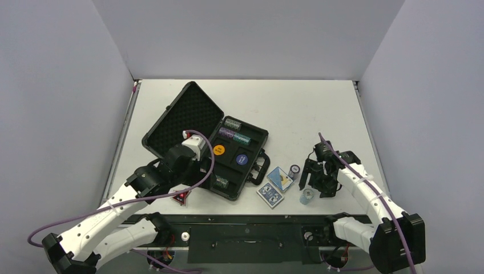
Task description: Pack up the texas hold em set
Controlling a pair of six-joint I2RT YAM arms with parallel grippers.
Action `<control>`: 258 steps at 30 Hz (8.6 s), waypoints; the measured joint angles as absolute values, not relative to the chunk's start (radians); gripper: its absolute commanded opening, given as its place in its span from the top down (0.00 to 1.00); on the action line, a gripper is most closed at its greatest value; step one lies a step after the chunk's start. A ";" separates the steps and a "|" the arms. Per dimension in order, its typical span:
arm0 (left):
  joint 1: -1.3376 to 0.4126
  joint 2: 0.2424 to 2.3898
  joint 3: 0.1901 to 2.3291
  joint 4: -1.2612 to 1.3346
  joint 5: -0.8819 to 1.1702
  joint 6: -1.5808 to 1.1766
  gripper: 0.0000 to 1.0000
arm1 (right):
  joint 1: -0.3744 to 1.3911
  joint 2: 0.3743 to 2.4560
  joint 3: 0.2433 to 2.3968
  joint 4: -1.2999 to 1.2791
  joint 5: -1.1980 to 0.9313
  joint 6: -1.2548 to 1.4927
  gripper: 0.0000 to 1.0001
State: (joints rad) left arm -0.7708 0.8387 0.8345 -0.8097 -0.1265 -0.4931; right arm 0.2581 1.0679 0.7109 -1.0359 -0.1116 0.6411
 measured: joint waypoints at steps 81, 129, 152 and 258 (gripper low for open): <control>-0.771 0.742 0.788 -0.743 -0.174 -0.480 0.01 | 0.335 1.076 0.941 -1.189 -0.137 0.646 1.00; -0.548 1.192 1.020 0.549 0.810 -1.308 0.32 | 0.336 0.941 1.251 -0.270 -0.857 1.311 1.00; -0.612 1.317 1.132 0.783 0.850 -1.459 0.37 | 0.349 0.969 1.251 -0.182 -0.908 1.340 1.00; -0.652 1.332 1.177 0.051 1.142 -0.960 1.00 | 0.513 1.128 1.323 -0.751 -1.102 0.610 0.46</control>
